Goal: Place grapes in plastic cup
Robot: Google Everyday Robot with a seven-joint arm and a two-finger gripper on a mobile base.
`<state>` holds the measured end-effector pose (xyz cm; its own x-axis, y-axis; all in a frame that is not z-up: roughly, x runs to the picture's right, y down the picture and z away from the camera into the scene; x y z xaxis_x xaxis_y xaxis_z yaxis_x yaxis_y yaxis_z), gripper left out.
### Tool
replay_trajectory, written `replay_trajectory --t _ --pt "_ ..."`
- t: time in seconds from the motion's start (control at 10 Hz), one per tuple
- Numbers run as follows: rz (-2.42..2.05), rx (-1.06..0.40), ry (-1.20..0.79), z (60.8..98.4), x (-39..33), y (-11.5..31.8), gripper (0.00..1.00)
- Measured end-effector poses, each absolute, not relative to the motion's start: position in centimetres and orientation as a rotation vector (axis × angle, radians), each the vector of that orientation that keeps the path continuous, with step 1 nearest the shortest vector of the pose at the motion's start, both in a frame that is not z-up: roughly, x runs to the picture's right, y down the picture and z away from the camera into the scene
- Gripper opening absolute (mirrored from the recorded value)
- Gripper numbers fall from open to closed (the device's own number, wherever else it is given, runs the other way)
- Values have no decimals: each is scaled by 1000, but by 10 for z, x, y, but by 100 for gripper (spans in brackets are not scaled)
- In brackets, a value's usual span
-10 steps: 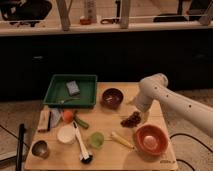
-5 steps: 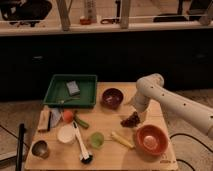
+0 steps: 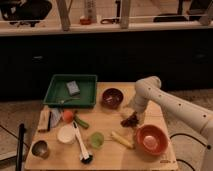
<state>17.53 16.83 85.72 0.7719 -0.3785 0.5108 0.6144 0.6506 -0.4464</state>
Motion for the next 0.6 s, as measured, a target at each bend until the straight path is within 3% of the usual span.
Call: replay_trajectory --t 0.4,0.6 --pt "-576 -666 -414 873 176 183 80" --pt "-574 -667 -422 879 175 188 69"
